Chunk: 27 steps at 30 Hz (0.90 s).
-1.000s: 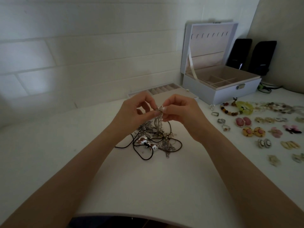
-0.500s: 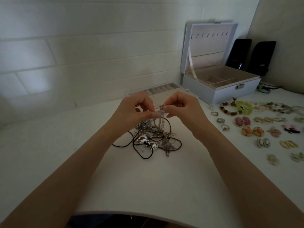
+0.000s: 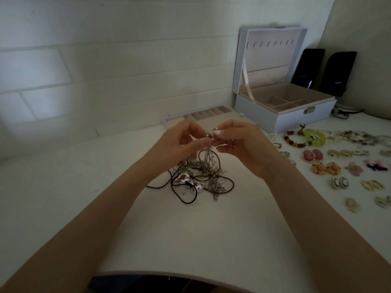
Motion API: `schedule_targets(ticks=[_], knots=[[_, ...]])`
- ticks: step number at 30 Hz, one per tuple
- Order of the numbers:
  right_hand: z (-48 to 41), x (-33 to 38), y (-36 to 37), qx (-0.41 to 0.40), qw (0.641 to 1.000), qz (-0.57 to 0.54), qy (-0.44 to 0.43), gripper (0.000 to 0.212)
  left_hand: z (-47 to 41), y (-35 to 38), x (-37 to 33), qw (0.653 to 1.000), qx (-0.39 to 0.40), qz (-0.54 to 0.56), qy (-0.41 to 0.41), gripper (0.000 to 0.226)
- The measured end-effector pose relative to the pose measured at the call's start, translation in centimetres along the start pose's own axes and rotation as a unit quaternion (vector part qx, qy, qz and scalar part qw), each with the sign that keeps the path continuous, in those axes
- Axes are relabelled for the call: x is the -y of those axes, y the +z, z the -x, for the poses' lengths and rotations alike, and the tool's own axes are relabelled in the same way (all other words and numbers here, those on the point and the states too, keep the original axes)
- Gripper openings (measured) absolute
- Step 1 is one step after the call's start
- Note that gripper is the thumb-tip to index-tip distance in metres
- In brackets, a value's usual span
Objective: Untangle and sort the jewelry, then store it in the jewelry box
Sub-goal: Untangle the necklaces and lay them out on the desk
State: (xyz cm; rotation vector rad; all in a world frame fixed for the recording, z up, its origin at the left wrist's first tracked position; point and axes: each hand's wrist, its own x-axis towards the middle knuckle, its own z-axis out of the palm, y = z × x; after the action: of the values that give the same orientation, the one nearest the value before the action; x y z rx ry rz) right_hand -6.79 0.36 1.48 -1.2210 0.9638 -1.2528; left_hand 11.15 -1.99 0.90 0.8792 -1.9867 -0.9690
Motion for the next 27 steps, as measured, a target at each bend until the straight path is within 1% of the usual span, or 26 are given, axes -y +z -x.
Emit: schedule_targets(ticks=[3, 6, 8, 10, 15, 18, 21, 25, 27], knots=[[0.02, -0.07, 0.11, 0.007, 0.999, 0.029, -0.018, 0.014, 0.08, 0.25, -0.18, 0.999, -0.028, 0.032, 0.011, 0.018], [0.03, -0.18, 0.2, 0.028, 0.999, 0.036, -0.026, 0.018, 0.05, 0.01, -0.05, 0.998, -0.04, 0.023, 0.033, 0.009], [0.11, -0.13, 0.34, 0.05, 0.998, 0.025, -0.021, 0.02, -0.05, -0.1, 0.11, 0.997, -0.054, 0.009, 0.046, 0.012], [0.18, -0.08, 0.52, 0.059, 0.998, 0.03, -0.017, 0.016, -0.15, -0.13, 0.32, 0.996, -0.064, -0.009, 0.055, 0.017], [-0.01, -0.47, 0.66, 0.03, 0.997, 0.073, -0.027, 0.019, 0.02, 0.02, 0.43, 0.997, -0.057, -0.002, 0.06, 0.021], [-0.08, -0.45, 0.56, 0.031, 0.996, 0.078, -0.026, 0.02, 0.06, 0.08, 0.39, 0.997, -0.053, -0.004, 0.063, 0.019], [-0.09, -0.33, 0.5, 0.03, 0.994, 0.103, -0.033, 0.025, 0.03, 0.17, 0.32, 0.997, -0.047, 0.0, 0.058, 0.02], [-0.08, -0.29, 0.37, 0.033, 0.994, 0.099, -0.023, 0.03, -0.14, 0.09, 0.51, 0.998, -0.045, -0.014, 0.048, 0.023], [-0.03, -0.19, 0.29, 0.032, 0.995, 0.086, -0.023, 0.03, -0.15, -0.03, 0.52, 0.998, -0.052, -0.004, 0.039, 0.024]])
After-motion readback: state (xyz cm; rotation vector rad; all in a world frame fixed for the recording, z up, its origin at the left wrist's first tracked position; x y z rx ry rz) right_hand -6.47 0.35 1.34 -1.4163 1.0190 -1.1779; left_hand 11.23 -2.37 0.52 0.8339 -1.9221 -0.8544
